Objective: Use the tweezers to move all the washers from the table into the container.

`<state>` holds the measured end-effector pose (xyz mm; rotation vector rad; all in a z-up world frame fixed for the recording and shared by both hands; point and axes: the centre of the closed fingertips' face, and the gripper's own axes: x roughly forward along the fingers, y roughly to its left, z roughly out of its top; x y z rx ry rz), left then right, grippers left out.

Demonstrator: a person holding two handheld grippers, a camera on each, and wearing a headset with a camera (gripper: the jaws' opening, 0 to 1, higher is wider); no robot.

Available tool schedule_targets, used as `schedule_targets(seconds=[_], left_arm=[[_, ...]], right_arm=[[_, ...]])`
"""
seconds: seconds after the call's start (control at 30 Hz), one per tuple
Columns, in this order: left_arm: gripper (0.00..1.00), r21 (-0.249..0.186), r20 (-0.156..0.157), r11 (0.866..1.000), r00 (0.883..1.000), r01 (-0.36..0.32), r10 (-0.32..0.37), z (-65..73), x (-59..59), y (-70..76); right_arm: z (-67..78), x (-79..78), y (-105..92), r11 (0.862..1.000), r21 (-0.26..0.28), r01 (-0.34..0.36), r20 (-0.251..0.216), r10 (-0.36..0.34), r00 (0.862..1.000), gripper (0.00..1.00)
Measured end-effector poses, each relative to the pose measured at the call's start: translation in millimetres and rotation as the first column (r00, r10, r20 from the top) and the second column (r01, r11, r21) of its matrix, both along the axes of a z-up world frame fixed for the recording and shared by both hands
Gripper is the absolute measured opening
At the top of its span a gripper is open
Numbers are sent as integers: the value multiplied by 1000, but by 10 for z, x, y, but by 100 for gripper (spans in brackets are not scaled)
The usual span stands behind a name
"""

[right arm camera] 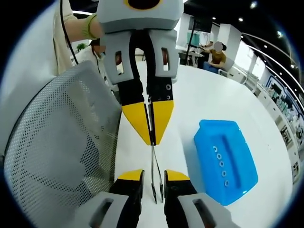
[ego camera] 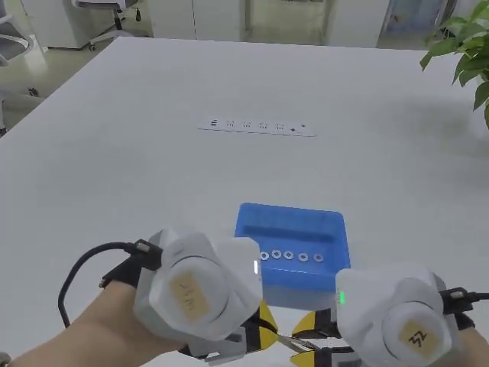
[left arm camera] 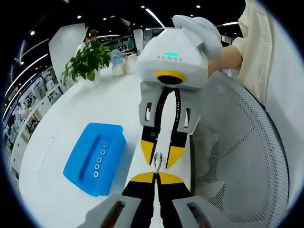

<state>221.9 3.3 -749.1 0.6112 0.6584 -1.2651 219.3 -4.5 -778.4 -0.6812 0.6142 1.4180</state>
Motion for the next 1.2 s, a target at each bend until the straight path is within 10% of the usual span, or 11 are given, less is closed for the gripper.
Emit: schedule_targets(seconds=[0.2, 0.33, 0.5, 0.7, 1.2], left_arm=[[0, 13, -11, 1000, 1000, -4, 4, -35, -8, 40], [0, 27, -22, 1000, 1000, -5, 6, -74, -2, 73], [0, 54, -36, 999, 999, 1, 1, -123, 9, 113], [0, 98, -40, 995, 999, 15, -11, -202, 34, 157], [0, 228, -93, 971, 994, 70, -50, -504, 100, 275]], right_arm=[[138, -7, -196, 994, 51, 95, -18, -94, 995, 16], [333, 128, -307, 954, 170, 248, -57, -241, 969, 17], [610, 382, -397, 798, 344, 495, -180, -461, 869, 19], [799, 527, -581, 703, 402, 587, -160, -577, 801, 18], [830, 570, -934, 611, 411, 677, -184, -671, 718, 17]])
